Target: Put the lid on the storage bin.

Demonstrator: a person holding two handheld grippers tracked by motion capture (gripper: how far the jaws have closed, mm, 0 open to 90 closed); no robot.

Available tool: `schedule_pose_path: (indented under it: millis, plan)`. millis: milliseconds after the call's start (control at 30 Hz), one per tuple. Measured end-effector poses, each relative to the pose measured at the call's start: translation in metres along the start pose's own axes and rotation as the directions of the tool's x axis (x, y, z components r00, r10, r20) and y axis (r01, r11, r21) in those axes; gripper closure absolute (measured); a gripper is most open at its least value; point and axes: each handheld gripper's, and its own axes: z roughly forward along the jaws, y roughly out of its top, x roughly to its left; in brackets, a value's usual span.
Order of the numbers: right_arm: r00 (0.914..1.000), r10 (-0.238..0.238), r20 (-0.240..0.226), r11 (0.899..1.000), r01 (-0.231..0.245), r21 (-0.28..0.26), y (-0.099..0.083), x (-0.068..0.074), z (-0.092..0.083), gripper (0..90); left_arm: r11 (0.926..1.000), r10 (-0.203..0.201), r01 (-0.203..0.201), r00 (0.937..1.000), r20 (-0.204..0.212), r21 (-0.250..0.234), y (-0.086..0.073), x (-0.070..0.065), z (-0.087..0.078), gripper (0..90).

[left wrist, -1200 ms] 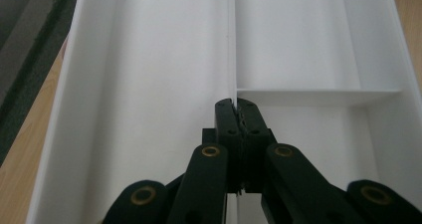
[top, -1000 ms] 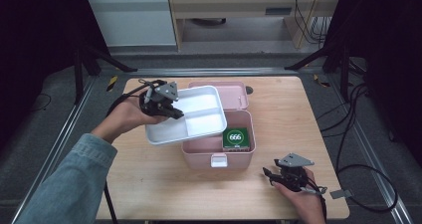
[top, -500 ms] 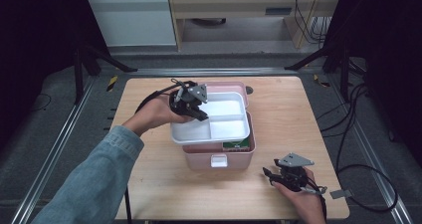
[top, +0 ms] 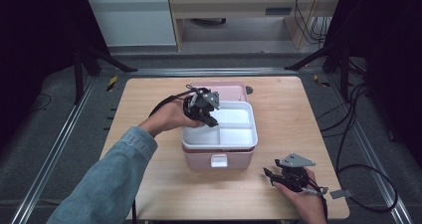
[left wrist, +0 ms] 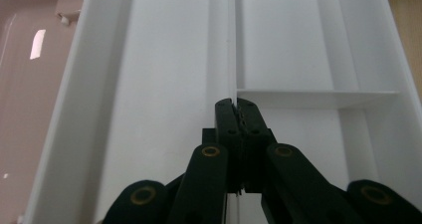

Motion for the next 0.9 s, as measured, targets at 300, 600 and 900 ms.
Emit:
schedule_pose_path:
  millis: [300, 600, 900]
  plan:
    - [1.0000, -0.001, -0.002, 1.000, 0.001, 0.003, 0.001, 0.002, 0.001, 44.2, 0.9992, 0.007, -0.008, 0.9997, 0.025, 0.038, -0.003, -0.005, 0.012, 89.4]
    - [1.0000, 0.001, -0.002, 1.000, -0.001, 0.003, 0.001, 0.002, 0.001, 43.3, 0.9991, -0.003, 0.003, 0.9999, 0.011, 0.042, -0.008, -0.006, 0.020, 88.0]
    - [0.9987, 0.021, 0.046, 1.000, -0.020, -0.016, 0.035, -0.001, -0.012, 37.7, 0.9902, -0.140, 0.139, 0.9797, -0.144, -0.019, -0.020, -0.004, 0.001, 39.7]
